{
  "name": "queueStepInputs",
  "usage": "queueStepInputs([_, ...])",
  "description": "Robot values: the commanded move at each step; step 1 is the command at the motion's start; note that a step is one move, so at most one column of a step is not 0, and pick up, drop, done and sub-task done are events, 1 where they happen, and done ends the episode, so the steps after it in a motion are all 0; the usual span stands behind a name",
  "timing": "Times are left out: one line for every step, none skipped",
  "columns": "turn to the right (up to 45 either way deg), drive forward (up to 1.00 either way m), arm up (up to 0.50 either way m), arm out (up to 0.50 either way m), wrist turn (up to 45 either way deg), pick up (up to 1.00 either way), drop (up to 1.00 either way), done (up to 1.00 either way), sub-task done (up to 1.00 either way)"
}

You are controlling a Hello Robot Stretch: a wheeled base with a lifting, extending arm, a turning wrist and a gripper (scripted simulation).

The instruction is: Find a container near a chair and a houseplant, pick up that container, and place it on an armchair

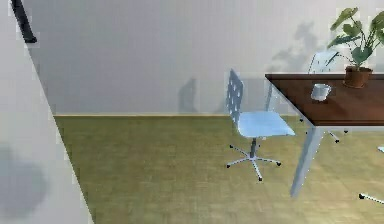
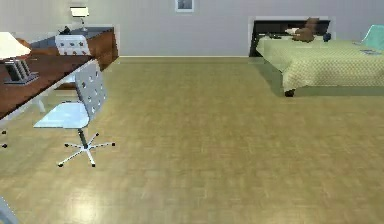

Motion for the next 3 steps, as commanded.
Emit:
queueStepInputs([0.0, 0.35, 0.00, 0.00, 0.0, 0.00, 0.00, 0.00, 0.00])
queueStepInputs([-18.0, 0.00, 0.00, 0.00, 0.0, 0.00, 0.00, 0.00, 0.00])
queueStepInputs([0.0, 0.85, 0.00, 0.00, 0.0, 0.00, 0.00, 0.00, 0.00])
